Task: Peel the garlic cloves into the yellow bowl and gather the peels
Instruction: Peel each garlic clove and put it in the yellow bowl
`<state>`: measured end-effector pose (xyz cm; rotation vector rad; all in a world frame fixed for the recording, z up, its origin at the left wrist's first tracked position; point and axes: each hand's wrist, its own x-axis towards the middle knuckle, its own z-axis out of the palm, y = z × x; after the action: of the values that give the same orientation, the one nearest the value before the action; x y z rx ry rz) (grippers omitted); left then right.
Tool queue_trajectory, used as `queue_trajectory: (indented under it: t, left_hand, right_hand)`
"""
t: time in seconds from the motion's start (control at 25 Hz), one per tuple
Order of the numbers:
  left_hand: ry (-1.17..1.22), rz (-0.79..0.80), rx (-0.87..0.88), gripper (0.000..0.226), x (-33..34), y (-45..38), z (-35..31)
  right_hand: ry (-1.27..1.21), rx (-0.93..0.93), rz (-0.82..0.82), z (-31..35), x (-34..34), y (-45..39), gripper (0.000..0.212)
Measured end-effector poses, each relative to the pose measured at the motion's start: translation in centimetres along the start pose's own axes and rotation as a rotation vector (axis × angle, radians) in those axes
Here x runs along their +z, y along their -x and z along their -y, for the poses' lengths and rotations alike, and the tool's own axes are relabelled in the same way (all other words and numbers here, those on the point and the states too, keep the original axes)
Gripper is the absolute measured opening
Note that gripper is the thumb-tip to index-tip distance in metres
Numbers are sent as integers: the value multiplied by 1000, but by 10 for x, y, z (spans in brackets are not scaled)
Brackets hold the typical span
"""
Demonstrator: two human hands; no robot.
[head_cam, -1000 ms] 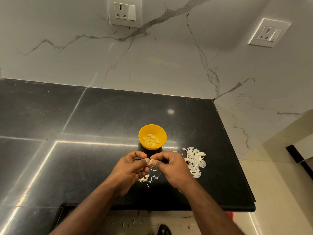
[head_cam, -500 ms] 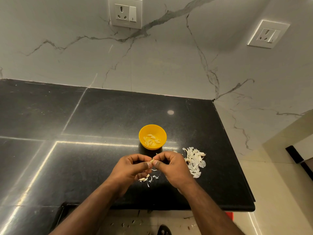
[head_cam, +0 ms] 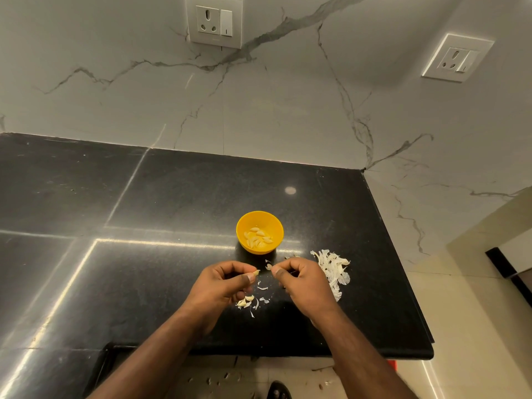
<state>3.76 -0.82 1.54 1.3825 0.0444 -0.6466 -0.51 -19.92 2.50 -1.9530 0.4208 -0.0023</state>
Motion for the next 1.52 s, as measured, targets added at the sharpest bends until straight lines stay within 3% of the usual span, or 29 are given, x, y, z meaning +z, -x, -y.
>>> queue_trajectory:
  t: [0.2,0.56,1.52]
  left_hand:
    - [-62,-2,31,10,0,-1,0]
    - [-127,8,43,11,-3,-3,-1]
    - [107,73,-56,16,1,-3,-1]
  right_hand:
    - [-217,-44,122,12,2,6,19]
    - [-166,-130,134,12,7,4,20]
    - [-147,-137,110,17,8,3,20]
